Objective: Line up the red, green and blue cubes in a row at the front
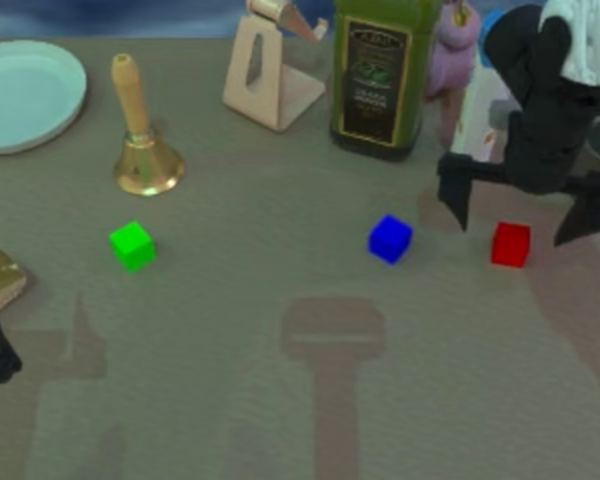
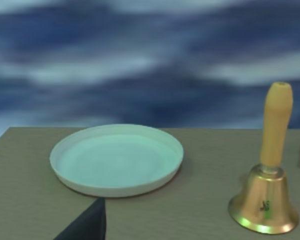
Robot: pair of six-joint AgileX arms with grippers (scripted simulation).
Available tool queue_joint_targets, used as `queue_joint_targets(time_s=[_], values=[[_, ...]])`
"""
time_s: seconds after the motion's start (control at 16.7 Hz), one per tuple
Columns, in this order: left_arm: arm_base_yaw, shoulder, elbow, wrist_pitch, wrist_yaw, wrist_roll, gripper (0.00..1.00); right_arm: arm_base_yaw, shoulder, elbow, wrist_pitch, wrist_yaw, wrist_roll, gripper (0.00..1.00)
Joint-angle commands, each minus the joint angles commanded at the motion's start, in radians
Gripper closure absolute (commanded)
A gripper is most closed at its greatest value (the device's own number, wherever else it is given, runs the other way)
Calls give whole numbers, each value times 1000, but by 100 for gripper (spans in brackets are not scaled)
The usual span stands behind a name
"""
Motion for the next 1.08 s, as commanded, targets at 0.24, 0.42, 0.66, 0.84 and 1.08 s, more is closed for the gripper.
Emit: queue_joint_targets(time_s=[0.24, 0.42, 0.66, 0.84, 1.08], values=[[0, 0, 0, 0, 0, 0, 0, 2, 48, -86, 133, 0, 3, 0], [0, 0, 0, 0, 0, 0, 0, 3, 53, -93, 141, 1, 4, 0], [0, 0, 0, 0, 0, 0, 0, 3, 53, -93, 141, 1, 4, 23], [0, 0, 0, 0, 0, 0, 0, 3, 53, -93, 141, 1, 4, 45], [0, 0, 0, 0, 0, 0, 0, 3, 53, -93, 141, 1, 4, 75]])
